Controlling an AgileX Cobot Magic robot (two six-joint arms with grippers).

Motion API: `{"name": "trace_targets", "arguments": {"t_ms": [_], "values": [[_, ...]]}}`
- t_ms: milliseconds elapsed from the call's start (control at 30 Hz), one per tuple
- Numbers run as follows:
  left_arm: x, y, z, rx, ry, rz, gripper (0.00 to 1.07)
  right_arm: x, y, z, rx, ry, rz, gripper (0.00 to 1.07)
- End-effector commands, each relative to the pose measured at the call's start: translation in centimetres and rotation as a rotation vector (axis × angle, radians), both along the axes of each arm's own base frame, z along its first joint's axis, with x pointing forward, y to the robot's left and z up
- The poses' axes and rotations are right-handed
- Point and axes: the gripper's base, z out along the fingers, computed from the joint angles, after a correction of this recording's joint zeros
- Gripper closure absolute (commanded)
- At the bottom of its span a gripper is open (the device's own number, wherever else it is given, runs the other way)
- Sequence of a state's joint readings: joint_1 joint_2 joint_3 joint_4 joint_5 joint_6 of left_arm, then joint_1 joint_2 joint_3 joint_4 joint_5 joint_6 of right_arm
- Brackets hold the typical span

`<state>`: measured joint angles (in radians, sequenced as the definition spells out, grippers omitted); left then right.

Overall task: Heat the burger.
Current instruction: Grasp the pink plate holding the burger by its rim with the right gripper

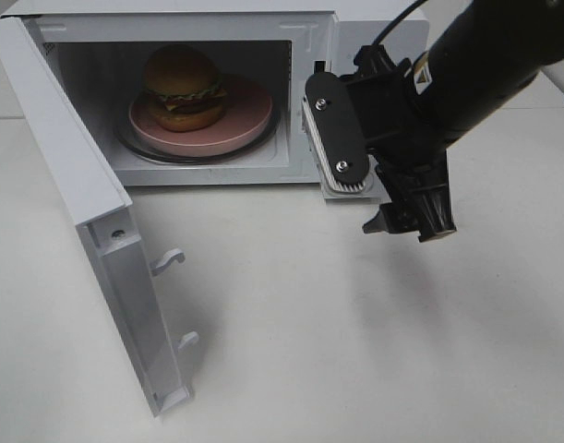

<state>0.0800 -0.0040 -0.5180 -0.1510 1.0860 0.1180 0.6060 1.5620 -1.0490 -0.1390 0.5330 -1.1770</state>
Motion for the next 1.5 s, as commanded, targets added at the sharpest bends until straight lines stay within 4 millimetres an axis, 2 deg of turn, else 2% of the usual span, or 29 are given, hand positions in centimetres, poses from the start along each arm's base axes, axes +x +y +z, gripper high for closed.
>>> {"name": "trace_targets", "arguments": {"t_ms": [33,167,233,300,333,367,400,567,800,967,1067,1200,1500], "values": [[-0.1,0.0,0.1,-0.006,-0.019,0.004,0.07,1.9,1.4,0.2,0.023,-0.044,0.006,0.15],[-0.1,0.0,0.1,-0.006,-0.019,0.004,0.07,3.0,2.2,-0.1,0.036,-0.071,0.015,0.15],[-0.1,0.0,0.1,-0.006,-0.019,0.004,0.07,3.5,3.5,-0.5,0.044,-0.087,0.042,0.15],[-0.1,0.0,0.1,-0.006,-0.019,0.004,0.07,3.7,3.9,-0.7,0.048,-0.090,0.048,0.15],[-0.1,0.0,0.1,-0.006,-0.019,0.004,0.07,4.1,5.0,-1.1,0.060,-0.094,0.057,0.16],[-0.1,0.0,0.1,-0.006,-0.019,0.004,0.07,4.1,5.0,-1.1,0.060,-0.094,0.057,0.16],[-0.1,0.0,0.1,-0.006,-0.019,0.004,0.07,4.5,6.0,-1.6,0.068,-0.095,0.064,0.16],[-0.1,0.0,0.1,-0.006,-0.019,0.004,0.07,5.7,7.8,-2.5,0.073,-0.099,0.079,0.16],[-0.1,0.0,0.1,-0.006,-0.019,0.004,0.07,7.3,9.0,-3.2,0.080,-0.104,0.074,0.17],[-0.1,0.0,0.1,-0.006,-0.019,0.004,0.07,9.2,10.5,-4.1,0.101,-0.111,0.034,0.17],[-0.1,0.0,0.1,-0.006,-0.019,0.004,0.07,9.5,10.7,-4.3,0.105,-0.111,0.029,0.17],[-0.1,0.0,0.1,-0.006,-0.019,0.004,0.07,11.0,11.9,-5.7,0.108,-0.108,0.021,0.17],[-0.1,0.0,0.1,-0.006,-0.019,0.004,0.07,12.4,13.0,-7.3,0.103,-0.095,0.008,0.18]]}}
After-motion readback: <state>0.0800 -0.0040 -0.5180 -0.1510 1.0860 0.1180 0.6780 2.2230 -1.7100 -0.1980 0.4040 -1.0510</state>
